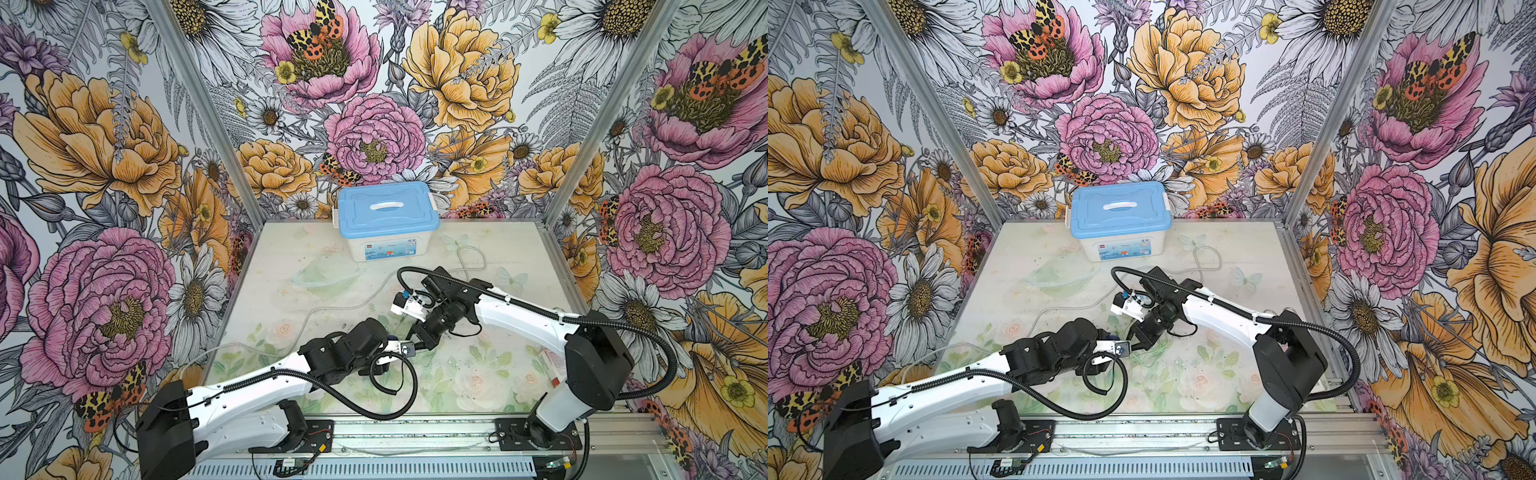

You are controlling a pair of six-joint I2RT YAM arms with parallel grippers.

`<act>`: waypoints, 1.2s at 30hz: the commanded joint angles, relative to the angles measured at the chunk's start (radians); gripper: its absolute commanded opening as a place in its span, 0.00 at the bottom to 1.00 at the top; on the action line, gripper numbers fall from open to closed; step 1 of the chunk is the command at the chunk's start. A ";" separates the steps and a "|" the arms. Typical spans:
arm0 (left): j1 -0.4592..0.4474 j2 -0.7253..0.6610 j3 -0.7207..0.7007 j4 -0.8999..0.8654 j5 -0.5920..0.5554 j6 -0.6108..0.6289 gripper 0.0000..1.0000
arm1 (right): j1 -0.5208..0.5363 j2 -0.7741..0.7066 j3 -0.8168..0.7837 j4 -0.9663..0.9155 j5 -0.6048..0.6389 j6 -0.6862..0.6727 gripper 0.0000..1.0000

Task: Charge the electric shaver
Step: Insert the charging cable into the electric shaver.

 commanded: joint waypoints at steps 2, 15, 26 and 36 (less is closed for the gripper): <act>-0.020 0.001 0.029 0.047 -0.010 -0.011 0.00 | 0.012 0.019 0.034 0.015 -0.017 -0.019 0.00; -0.019 -0.008 0.026 0.049 -0.045 -0.003 0.00 | 0.025 0.038 0.022 0.016 -0.027 -0.013 0.00; -0.024 -0.002 0.038 0.049 -0.040 0.022 0.00 | 0.030 0.046 0.023 0.014 -0.027 -0.014 0.00; -0.051 0.035 0.085 0.047 0.014 0.115 0.00 | 0.032 0.082 0.043 0.012 -0.043 -0.024 0.00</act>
